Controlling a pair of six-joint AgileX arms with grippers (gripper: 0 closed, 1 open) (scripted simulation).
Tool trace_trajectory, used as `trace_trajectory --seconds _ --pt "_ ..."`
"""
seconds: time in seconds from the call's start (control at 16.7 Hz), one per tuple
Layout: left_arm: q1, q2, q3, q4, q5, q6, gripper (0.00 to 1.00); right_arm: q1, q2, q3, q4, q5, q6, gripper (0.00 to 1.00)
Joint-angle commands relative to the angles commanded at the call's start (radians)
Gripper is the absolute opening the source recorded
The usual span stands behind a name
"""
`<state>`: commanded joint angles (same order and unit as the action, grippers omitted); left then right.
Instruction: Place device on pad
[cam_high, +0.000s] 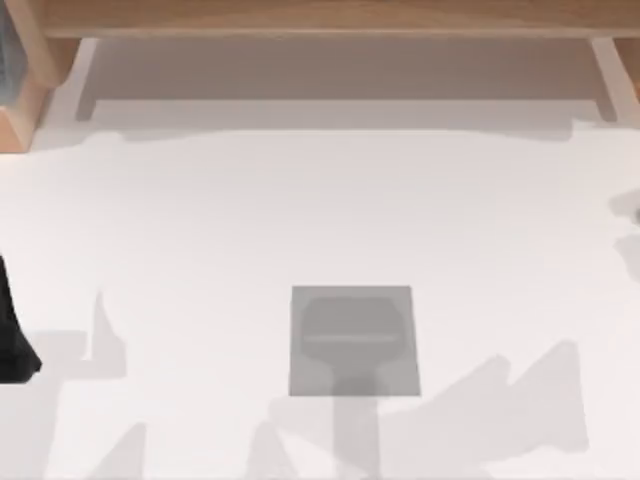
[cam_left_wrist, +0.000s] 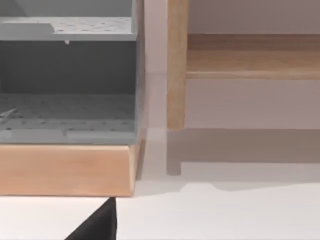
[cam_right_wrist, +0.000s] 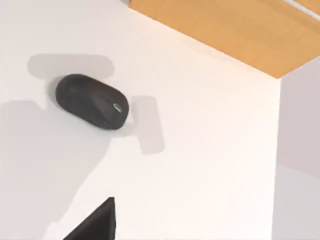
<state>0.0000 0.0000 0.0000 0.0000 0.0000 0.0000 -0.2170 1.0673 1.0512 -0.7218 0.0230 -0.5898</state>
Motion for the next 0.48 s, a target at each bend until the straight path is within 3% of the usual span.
trace_trajectory --seconds 0.48 --pt "0.0 0.0 0.0 0.0 0.0 0.0 1.0 -0.021 0.735 0.625 -0.429 -0.008 -0.515 1.0"
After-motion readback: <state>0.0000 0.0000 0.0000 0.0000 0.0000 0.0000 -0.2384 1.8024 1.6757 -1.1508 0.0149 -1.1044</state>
